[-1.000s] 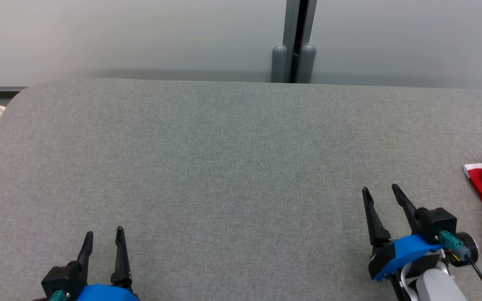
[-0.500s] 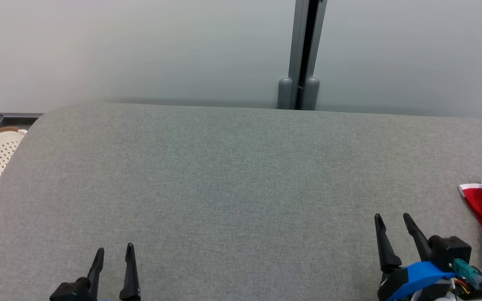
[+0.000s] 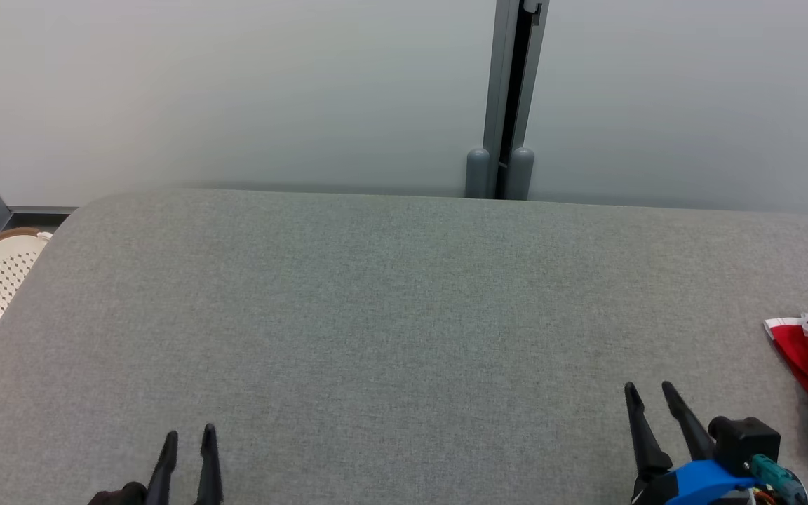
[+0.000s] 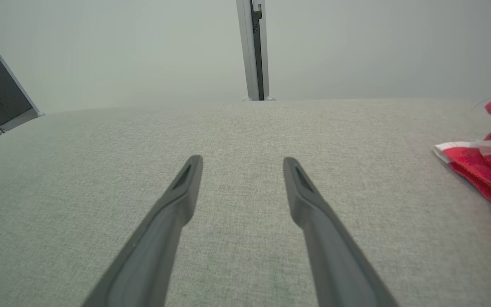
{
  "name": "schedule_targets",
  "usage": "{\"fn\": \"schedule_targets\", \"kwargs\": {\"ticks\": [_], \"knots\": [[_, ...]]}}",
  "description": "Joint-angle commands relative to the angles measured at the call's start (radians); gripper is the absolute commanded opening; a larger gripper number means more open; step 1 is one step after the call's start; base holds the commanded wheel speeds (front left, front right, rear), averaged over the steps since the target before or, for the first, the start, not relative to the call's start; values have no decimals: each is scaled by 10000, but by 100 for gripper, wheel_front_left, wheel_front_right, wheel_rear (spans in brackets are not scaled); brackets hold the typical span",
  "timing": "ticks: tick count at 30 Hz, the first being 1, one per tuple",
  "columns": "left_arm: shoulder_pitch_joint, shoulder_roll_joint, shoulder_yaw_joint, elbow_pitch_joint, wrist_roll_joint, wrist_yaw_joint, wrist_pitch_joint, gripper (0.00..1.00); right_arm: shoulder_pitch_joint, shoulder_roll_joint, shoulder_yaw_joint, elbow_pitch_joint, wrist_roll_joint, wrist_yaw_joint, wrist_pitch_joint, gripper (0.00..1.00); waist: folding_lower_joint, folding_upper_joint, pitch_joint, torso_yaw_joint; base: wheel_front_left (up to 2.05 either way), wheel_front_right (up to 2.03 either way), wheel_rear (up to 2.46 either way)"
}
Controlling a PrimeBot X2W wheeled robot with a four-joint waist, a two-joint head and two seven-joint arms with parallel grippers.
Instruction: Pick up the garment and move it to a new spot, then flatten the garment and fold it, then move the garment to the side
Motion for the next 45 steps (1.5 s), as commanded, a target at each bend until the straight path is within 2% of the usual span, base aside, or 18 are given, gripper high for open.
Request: {"fn": "schedule_targets", "kwargs": {"ticks": [1,26,45], "knots": [[42,-17,4,117,-16,0,29,0,16,10,-7,115,14,0,23,0,0,0,-1,0,0,0,0],[-535,-13,332,-257,-4053,-2,1173,0,-34,10,-307,-614,4422,0,1172,0,0,0,49,-104,0,0,0],[-895,-5,520,-527,-6436,-4,1834,0,-92,-4,-478,-1097,7018,1,1831,0,0,0,88,-182,0,0,0]]}}
